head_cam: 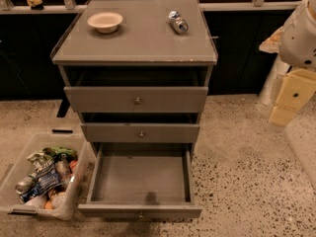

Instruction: Close bottom drawer

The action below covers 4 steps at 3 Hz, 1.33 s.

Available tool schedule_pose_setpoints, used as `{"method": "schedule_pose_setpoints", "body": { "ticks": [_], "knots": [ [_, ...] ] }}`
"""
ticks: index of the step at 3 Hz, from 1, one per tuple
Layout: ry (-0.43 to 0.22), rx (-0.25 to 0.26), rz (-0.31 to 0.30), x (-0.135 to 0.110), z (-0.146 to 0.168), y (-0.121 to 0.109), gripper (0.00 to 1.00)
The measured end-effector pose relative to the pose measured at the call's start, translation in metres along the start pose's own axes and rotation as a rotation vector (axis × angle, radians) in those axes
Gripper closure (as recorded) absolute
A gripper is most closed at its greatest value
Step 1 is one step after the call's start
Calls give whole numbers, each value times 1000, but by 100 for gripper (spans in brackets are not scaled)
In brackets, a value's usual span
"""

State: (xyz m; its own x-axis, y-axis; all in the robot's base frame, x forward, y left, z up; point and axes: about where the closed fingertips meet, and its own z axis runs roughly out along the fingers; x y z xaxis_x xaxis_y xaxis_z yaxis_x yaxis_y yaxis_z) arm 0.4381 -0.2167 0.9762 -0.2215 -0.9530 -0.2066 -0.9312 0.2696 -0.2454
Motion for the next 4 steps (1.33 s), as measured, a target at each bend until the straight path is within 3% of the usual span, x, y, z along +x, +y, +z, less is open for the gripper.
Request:
{"method": "schedule_pose_setpoints", "body": {
  "ticks": [1, 2, 3, 4],
  "knots": [
    [5, 15, -12, -3, -4, 3, 0],
    [-38, 27, -48, -3, 7, 29, 0],
    [-116, -7, -21, 20, 60, 66, 0],
    [-114, -65, 51, 53, 136, 106, 0]
  ]
}}
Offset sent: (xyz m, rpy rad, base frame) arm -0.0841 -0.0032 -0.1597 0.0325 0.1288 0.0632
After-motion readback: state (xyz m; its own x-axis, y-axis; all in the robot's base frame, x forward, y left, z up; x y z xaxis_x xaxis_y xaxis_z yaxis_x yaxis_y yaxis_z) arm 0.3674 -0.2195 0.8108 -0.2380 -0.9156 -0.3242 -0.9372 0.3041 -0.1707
